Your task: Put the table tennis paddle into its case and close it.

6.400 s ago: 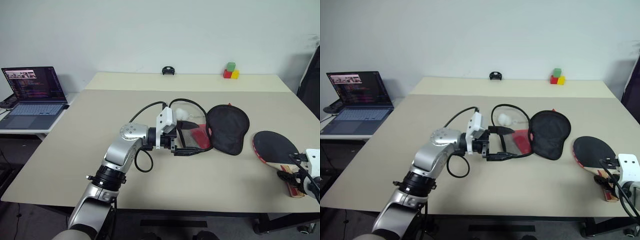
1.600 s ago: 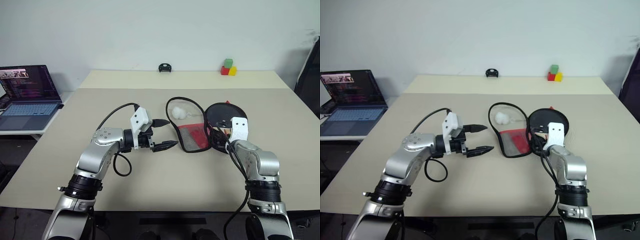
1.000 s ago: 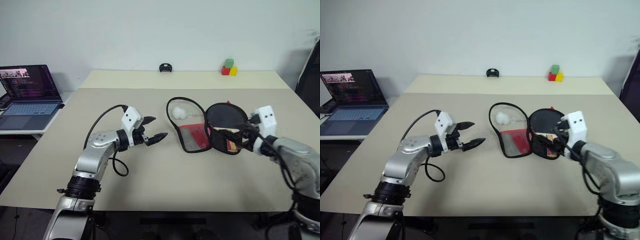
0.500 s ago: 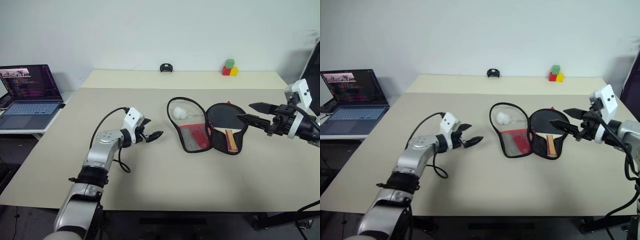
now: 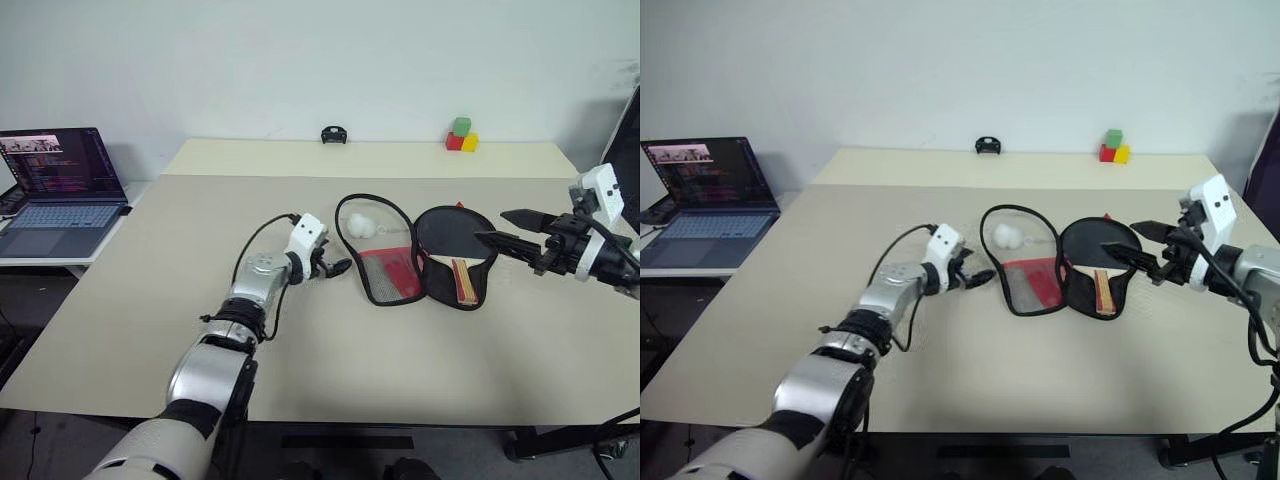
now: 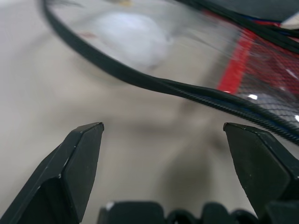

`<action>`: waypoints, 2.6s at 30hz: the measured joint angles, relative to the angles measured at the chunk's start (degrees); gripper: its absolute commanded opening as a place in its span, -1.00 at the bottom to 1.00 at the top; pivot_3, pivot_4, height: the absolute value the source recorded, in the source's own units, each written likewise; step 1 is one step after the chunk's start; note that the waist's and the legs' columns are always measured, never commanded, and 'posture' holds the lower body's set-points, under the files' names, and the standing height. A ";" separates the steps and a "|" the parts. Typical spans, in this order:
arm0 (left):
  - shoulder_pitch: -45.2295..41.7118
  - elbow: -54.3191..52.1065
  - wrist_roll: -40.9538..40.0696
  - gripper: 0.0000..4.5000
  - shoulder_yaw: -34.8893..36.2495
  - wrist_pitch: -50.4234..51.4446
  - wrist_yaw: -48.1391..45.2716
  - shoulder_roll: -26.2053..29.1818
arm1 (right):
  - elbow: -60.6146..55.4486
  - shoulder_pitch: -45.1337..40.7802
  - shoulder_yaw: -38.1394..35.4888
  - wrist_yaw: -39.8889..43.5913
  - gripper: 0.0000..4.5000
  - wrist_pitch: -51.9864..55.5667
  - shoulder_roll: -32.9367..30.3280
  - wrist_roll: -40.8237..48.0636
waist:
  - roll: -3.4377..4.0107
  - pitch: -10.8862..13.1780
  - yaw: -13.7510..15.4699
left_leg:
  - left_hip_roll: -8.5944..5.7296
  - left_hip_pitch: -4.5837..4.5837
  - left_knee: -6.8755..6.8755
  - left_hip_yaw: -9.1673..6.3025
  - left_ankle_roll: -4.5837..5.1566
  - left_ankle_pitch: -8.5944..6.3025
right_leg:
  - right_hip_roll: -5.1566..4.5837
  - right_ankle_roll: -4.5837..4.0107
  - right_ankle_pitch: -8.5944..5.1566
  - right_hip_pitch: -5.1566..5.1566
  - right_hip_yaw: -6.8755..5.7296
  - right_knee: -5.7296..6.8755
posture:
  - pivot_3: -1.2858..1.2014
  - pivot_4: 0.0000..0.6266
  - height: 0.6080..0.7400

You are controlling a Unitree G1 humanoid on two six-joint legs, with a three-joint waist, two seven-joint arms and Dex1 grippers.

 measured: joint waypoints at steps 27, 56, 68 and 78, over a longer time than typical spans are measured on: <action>-19.22 11.34 1.69 1.00 5.24 -6.07 6.97 -19.10 | -8.00 8.60 -7.84 -8.30 0.76 3.05 -1.40 5.84 | -0.11 0.06 0.93 | -0.01 0.01 0.00 0.07 0.00 0.00 | 0.02 0.01 -0.01 0.00 0.00 0.04 | 0.03 -0.52 1.00; 8.25 -43.79 -13.79 1.00 7.75 14.70 -19.44 3.21 | 35.34 -7.39 11.38 -18.28 1.00 -10.68 8.85 -15.42 | -0.03 0.02 0.43 | 0.03 -0.04 0.06 0.12 -0.24 0.14 | 0.02 0.00 0.00 -0.12 0.12 0.10 | 0.03 -0.52 1.00; 9.41 -46.74 -14.81 1.00 6.20 17.01 -17.42 4.49 | 43.47 -10.01 14.61 -12.17 1.00 -14.85 10.52 -20.27 | -0.03 0.02 -0.08 | 0.04 -0.03 0.08 0.14 -0.24 0.14 | 0.03 0.00 0.00 -0.10 0.12 0.10 | 0.03 -0.52 1.00; 9.41 -46.61 -14.87 1.00 5.15 16.55 -17.36 4.48 | 47.16 -12.21 14.54 -9.42 1.00 -15.24 12.31 -21.34 | -0.02 0.01 -0.79 | 0.06 0.02 0.07 0.14 -0.24 0.14 | 0.03 0.00 0.01 -0.08 0.13 0.11 | 0.03 -0.52 1.00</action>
